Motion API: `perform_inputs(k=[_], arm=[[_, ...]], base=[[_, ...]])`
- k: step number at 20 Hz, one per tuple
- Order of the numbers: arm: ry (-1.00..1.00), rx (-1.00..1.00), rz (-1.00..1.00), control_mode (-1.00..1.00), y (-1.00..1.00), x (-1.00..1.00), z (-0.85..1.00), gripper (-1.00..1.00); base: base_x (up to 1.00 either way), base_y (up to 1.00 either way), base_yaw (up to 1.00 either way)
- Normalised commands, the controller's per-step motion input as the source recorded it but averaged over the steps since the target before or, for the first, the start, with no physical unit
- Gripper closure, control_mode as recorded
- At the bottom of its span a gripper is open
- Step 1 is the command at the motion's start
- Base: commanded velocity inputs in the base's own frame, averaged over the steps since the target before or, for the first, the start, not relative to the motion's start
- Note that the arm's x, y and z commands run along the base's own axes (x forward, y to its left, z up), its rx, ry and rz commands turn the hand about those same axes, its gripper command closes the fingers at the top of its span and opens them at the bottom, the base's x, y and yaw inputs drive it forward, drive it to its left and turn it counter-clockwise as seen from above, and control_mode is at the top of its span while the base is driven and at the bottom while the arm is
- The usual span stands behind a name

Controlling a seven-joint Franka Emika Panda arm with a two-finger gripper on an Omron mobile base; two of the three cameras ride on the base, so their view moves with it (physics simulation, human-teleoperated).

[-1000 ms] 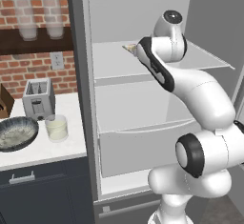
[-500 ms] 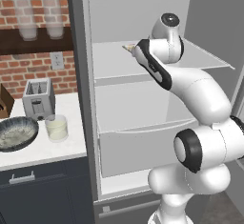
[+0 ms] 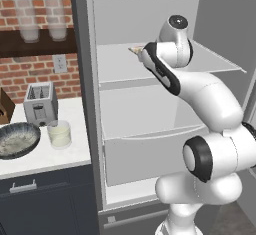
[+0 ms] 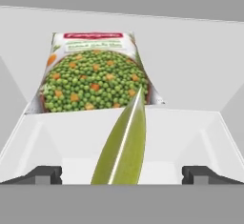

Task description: Grab a lemon wedge from the fridge and one ice cube from the ice bowl, and put them in the glass of lemonade.

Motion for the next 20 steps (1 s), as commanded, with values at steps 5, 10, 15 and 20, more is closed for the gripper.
perform_inputs(k=[5, 10, 15, 20], arm=[[0.0, 0.0, 0.0, -1.0, 0.0, 0.0, -0.05, -1.0], [0.0, 0.0, 0.0, -1.0, 0.0, 0.0, 0.0, 1.0], [0.0, 0.0, 0.0, -1.0, 0.0, 0.0, 0.0, 1.0], [0.0, 0.0, 0.0, -1.0, 0.0, -0.42, 0.0, 1.0]], base=[[0.0, 0.0, 0.0], [0.0, 0.0, 0.0], [0.0, 0.0, 0.0], [0.0, 0.0, 0.0]])
